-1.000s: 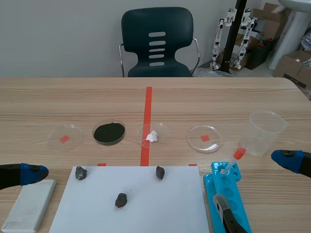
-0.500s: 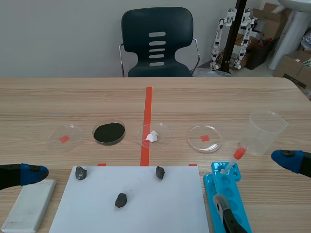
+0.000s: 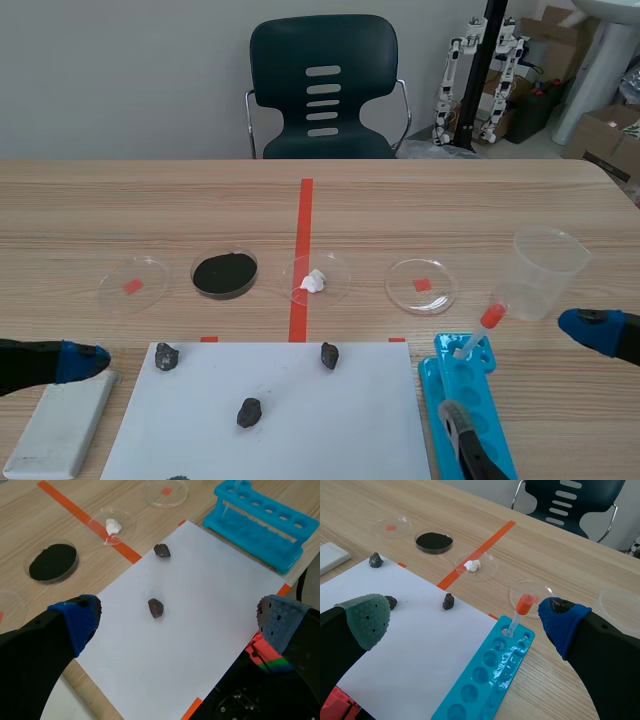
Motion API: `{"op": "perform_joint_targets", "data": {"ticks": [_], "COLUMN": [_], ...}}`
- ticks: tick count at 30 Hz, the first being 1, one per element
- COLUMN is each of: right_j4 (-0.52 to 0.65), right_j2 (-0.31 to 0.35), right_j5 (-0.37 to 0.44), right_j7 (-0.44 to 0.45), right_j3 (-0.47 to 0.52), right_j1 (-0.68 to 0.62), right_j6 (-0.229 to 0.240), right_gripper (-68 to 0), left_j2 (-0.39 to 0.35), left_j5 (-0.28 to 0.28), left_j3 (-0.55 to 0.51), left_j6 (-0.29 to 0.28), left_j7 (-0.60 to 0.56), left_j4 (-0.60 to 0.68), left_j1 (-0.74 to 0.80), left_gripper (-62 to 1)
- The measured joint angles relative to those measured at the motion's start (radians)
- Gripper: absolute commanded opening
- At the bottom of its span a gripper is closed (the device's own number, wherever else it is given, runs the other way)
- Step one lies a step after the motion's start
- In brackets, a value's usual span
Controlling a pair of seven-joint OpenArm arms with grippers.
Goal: Pick up the middle mineral with the left hand
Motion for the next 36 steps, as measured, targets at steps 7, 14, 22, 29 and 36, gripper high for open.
{"op": "perform_joint_targets", "data": {"ticks": [7,14,22,29,36], "right_j4": [0.0,0.0,0.0,0.0,0.0], "right_j2": [0.0,0.0,0.0,0.0,0.0], "right_j5": [0.001,0.0,0.0,0.0,0.0], "right_j7": [0.001,0.0,0.0,0.0,0.0], "right_j3": [0.0,0.0,0.0,0.0,0.0], "right_j1": [0.0,0.0,0.0,0.0,0.0], "right_j6": [-0.001,0.0,0.0,0.0,0.0], "right_gripper": [-5.2,-5.2,-5.2,-5.2,-5.2], "left_j2": [0.001,0.003,0.055,0.128,0.168], "left_j5": [-0.005,-0.009,-0.026,-0.032,-0.031], "left_j3": [0.192,0.366,0.473,0.474,0.478], "left_j6": [0.272,0.518,0.596,0.596,0.595], "left_j7": [0.344,0.592,0.73,0.8,0.811], "left_j4": [0.002,0.004,-0.065,-0.21,-0.303], "left_j1": [-0.2,-0.349,-0.482,-0.531,-0.581], "left_gripper": [1.4,1.4,1.4,1.4,1.4]}}
